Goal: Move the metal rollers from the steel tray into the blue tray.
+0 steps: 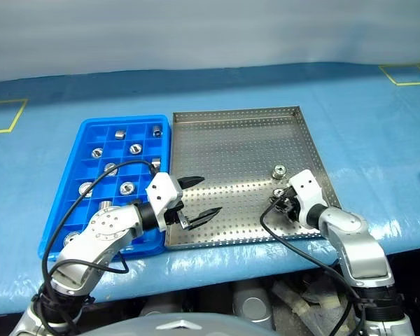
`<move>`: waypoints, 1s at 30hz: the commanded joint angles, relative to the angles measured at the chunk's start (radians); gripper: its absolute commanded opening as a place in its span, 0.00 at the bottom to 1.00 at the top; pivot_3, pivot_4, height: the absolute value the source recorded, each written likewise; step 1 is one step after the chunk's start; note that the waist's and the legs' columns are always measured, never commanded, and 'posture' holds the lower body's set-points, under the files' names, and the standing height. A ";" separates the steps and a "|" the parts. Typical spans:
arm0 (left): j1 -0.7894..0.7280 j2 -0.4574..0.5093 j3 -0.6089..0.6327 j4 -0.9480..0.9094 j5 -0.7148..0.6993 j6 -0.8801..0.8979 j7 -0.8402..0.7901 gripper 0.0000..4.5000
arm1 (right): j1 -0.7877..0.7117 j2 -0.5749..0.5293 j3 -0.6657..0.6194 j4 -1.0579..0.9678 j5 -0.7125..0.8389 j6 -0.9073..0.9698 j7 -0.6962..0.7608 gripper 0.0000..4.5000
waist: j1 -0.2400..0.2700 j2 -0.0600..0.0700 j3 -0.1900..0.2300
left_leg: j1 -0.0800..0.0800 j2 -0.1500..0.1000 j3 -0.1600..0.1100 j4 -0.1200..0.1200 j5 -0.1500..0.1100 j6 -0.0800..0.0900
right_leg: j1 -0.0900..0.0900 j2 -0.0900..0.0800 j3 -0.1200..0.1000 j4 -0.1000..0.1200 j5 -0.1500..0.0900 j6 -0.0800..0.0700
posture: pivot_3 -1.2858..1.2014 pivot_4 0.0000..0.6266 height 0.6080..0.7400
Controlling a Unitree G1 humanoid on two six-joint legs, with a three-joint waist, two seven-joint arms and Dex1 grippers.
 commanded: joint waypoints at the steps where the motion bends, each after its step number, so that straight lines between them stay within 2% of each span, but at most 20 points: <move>1: -0.006 0.001 0.009 -0.028 0.010 -0.027 0.000 1.00 | -0.011 -0.010 -0.013 -0.029 0.009 -0.006 -0.008 0.43 | 0.000 0.000 0.000 | 0.000 0.000 0.000 0.000 0.000 0.000 | 0.000 0.000 0.000 0.000 0.000 0.000 | 0.42 0.24 1.00; 3: -0.005 0.002 0.012 -0.029 0.010 -0.027 0.000 1.00 | -0.014 -0.011 -0.013 -0.033 0.013 -0.009 -0.007 0.38 | 0.000 0.000 0.000 | 0.000 0.000 0.001 0.000 0.000 0.000 | 0.000 0.000 0.000 0.000 0.000 0.000 | 0.42 0.24 1.00; 8: 0.030 0.009 0.057 -0.069 -0.028 -0.010 0.000 1.00 | -0.062 0.003 0.008 -0.044 0.015 -0.046 -0.009 0.38 | -0.004 0.000 0.000 | 0.000 0.000 0.002 0.000 0.000 0.001 | 0.000 0.000 0.001 0.000 0.000 0.001 | 0.43 0.24 1.00; 12: 0.117 0.062 0.130 -0.142 -0.037 0.007 0.005 1.00 | -0.139 0.021 0.065 -0.037 0.012 -0.074 0.008 0.38 | -0.004 0.000 0.000 | 0.000 0.001 0.002 0.000 0.000 0.000 | -0.001 0.000 0.001 0.000 0.001 0.001 | 0.45 0.24 1.00; 19: 0.341 0.125 0.360 -0.344 -0.074 0.082 0.059 1.00 | -0.358 0.128 0.248 0.042 0.018 -0.144 0.101 0.38 | 0.017 -0.002 0.001 | 0.000 0.002 0.002 0.000 0.000 0.000 | -0.002 -0.003 0.000 0.000 0.001 0.001 | 0.50 0.24 1.00; 25: 0.534 0.124 0.551 -0.454 -0.058 0.122 0.112 1.00 | -0.526 0.272 0.425 0.191 0.006 -0.224 0.226 0.38 | 0.085 -0.002 0.001 | 0.000 0.002 -0.002 -0.001 0.002 -0.005 | -0.002 -0.004 -0.003 0.000 -0.001 -0.003 | 0.55 0.24 1.00; 30: 0.683 0.088 0.625 -0.497 -0.060 0.081 0.151 1.00 | -0.584 0.350 0.523 0.312 -0.020 -0.277 0.292 0.38 | 0.137 -0.003 0.001 | -0.002 -0.001 -0.006 -0.002 0.002 -0.005 | -0.001 -0.011 -0.010 -0.001 -0.003 -0.006 | 0.58 0.24 1.00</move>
